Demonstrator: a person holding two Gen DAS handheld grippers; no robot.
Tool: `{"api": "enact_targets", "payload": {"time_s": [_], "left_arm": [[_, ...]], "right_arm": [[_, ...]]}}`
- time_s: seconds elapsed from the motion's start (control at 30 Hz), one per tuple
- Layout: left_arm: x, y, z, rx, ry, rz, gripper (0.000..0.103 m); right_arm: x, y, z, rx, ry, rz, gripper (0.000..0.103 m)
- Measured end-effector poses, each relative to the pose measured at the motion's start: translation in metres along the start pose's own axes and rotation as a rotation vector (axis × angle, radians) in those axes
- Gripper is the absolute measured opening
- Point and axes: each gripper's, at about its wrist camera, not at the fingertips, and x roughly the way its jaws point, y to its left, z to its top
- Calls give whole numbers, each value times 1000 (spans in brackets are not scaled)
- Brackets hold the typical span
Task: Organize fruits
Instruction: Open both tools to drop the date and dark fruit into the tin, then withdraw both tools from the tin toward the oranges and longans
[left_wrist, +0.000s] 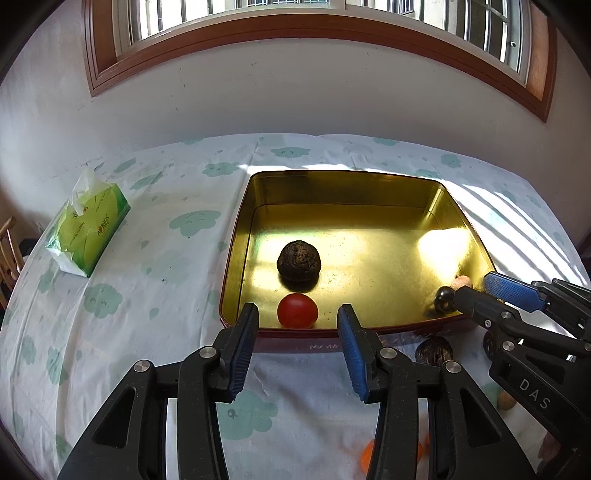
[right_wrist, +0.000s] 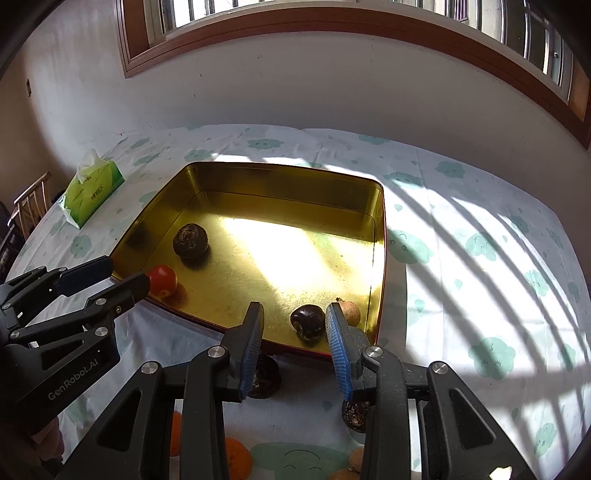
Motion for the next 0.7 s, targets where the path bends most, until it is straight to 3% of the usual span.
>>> {"api": "enact_targets", "payload": {"time_s": [0.7], "left_arm": [[-62,1,-68,-8,-10,8,46]], "right_arm": [[-65,5,-65,26,-28,-3,33]]}}
